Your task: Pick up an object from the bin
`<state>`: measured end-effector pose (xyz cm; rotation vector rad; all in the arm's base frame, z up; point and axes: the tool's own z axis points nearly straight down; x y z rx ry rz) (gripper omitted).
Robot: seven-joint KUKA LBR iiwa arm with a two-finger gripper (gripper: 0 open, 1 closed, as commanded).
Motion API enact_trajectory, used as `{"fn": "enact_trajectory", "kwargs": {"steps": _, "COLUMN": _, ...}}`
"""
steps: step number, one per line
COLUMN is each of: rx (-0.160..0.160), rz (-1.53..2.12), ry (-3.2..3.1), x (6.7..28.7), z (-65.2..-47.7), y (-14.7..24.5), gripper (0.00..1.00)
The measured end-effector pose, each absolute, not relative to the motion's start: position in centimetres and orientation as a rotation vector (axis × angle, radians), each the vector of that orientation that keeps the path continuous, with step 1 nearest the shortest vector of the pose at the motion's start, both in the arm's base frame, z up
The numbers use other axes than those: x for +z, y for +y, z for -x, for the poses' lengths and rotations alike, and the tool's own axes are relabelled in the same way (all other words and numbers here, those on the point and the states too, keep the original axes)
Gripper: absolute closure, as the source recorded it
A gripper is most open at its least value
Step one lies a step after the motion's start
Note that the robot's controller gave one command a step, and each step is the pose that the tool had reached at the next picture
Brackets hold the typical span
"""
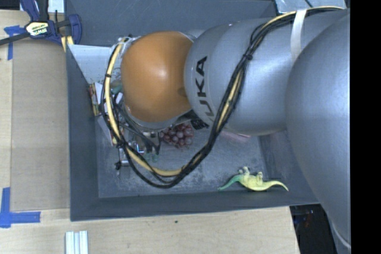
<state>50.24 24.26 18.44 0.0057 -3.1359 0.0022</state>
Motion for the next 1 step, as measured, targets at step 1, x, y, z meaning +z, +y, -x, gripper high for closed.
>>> {"fn": "enact_trajectory", "kwargs": {"steps": 1, "rx": -0.002, "rz": 0.001, "ry": -3.144, "x": 18.92, "z": -50.46, "y": 24.14, "gripper": 0.0}}
